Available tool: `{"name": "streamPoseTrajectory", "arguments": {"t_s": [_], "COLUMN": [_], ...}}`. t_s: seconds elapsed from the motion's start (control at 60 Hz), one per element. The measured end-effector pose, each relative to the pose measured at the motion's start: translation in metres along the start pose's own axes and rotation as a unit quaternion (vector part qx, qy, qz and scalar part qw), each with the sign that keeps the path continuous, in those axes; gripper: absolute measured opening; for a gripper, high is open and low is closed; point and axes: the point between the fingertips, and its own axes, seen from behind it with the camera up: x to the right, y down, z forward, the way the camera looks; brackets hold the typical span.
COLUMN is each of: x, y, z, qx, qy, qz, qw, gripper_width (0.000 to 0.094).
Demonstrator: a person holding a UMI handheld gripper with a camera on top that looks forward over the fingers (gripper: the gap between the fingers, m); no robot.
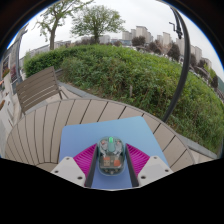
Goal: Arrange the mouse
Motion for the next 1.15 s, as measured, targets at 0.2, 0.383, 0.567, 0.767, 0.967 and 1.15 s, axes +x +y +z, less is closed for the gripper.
{"name": "streamPoseTrajectory", "arguments": {"t_s": [0.2, 0.383, 0.567, 0.767, 0.967, 1.15], "x": [-0.002, -0.020, -0.039, -0.056, -0.049, -0.055], "y": [-0.006, 0.043, 0.115, 0.146, 0.148, 0.154], "z": [-0.077, -0.236, -0.353, -0.406, -0.413, -0.414], "qx": [-0.017, -0.059, -0.092, -0.092, -0.072, -0.081], "qy": [0.003, -0.018, -0.019, -0.040, -0.019, -0.019], "qz": [0.054, 0.058, 0.046, 0.030, -0.002, 0.000], "qw": [0.998, 0.996, 0.994, 0.994, 0.997, 0.997], "gripper_width": [0.0849, 0.0846, 0.0847, 0.0850, 0.0849, 0.0847]}}
